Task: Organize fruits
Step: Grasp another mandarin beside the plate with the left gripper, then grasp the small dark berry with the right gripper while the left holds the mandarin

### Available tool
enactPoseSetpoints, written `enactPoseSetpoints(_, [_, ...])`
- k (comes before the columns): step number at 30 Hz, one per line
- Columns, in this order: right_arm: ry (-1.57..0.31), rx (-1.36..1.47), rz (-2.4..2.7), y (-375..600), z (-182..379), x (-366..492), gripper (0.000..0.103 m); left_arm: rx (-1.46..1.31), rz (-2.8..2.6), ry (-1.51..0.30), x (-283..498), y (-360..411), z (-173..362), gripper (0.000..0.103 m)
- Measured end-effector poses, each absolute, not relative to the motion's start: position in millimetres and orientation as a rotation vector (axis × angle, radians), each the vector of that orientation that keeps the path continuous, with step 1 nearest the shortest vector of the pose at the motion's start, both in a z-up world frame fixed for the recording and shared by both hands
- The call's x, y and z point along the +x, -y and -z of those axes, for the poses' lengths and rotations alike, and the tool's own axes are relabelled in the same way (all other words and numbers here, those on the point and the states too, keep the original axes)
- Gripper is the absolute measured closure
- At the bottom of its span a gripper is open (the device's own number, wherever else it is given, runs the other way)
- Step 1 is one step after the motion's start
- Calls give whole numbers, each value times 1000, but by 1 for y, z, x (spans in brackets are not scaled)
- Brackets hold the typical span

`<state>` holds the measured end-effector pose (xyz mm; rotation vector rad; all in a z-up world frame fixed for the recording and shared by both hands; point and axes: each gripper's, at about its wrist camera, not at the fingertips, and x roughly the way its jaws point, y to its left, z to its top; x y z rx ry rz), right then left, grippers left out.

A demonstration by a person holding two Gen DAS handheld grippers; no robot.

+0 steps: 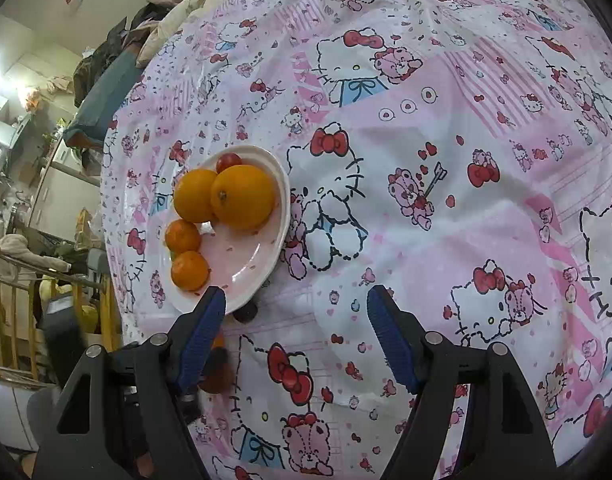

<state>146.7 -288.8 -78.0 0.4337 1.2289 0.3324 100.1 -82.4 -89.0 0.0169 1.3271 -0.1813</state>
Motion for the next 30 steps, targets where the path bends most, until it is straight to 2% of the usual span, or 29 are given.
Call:
enactPoseSetpoints(10, [-1263, 340, -346, 266, 88, 143, 27, -109, 84, -1258, 90, 26, 59, 64])
enactPoseSetpoints(17, [-1319, 74, -453, 219, 107, 132, 27, -189, 32, -1231, 86, -2, 49, 64])
enactPoseSetpoints(23, [-1274, -227, -473, 177, 122, 130, 27, -280, 29, -1252, 91, -17, 50, 64])
enactPoseSetpoints(30, [-1242, -302, -500, 159, 128, 140, 27, -303, 43, -1252, 95, -13, 47, 64])
